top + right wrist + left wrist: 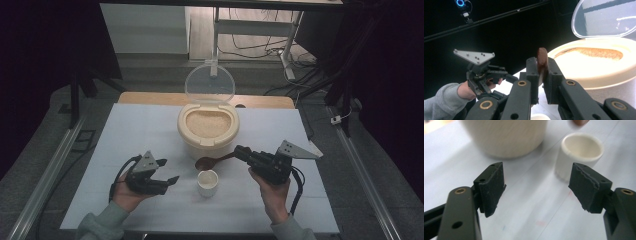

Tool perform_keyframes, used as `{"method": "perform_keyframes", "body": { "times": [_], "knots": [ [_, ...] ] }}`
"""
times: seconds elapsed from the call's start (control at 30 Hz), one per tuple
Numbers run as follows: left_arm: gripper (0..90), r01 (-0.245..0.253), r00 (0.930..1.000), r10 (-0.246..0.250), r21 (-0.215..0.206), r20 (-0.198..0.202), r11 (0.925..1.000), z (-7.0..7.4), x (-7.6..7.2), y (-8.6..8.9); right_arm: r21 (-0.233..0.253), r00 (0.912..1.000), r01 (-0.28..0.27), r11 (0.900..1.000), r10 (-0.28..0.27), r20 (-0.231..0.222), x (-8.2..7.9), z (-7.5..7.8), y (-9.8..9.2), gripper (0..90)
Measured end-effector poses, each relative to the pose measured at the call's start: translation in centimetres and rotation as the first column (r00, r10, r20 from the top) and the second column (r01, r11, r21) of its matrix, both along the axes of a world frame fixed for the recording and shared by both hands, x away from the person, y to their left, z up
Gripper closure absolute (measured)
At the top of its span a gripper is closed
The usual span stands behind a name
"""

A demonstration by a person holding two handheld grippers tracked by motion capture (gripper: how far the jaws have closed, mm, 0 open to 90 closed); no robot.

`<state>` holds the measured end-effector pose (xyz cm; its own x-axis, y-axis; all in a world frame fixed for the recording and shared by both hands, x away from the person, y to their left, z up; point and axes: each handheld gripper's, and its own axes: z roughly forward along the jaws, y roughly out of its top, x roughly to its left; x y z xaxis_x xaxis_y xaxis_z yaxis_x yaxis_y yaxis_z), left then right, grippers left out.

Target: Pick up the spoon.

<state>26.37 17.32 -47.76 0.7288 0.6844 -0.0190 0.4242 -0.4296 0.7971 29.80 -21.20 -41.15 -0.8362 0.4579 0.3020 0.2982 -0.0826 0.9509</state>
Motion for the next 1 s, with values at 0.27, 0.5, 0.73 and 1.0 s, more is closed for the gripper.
{"method": "perform_keyframes", "body": {
  "times": [0.27, 0.5, 0.73, 1.0],
  "knots": [
    [24.9, -0.079, 0.9957, 0.079, 0.001, -0.049, 0.9969, -2.3, -1.3, 3.9, 0.016, 0.9997, 0.016, 1.000, -0.016, 0.016, 0.0, 0.7, -0.7, 82.9],
    [25.0, -0.143, 0.9886, 0.143, -0.007, -0.048, 0.9896, -3.2, -1.8, 6.2, 0.026, 0.9982, 0.043, 0.999, -0.044, 0.042, 0.1, 1.3, -1.6, 82.9],
    [25.7, -0.156, 0.9867, 0.155, -0.015, -0.049, 0.9877, -3.5, -1.7, 6.5, 0.043, 0.9970, 0.055, 0.998, -0.058, 0.052, 0.1, 1.7, -2.3, 82.8],
    [25.9, -0.145, 0.9881, 0.144, -0.010, -0.055, 0.9894, -3.6, -1.7, 6.3, 0.055, 0.9949, 0.070, 0.996, -0.074, 0.068, 0.0, 2.3, -2.8, 82.8]
  ]
}}
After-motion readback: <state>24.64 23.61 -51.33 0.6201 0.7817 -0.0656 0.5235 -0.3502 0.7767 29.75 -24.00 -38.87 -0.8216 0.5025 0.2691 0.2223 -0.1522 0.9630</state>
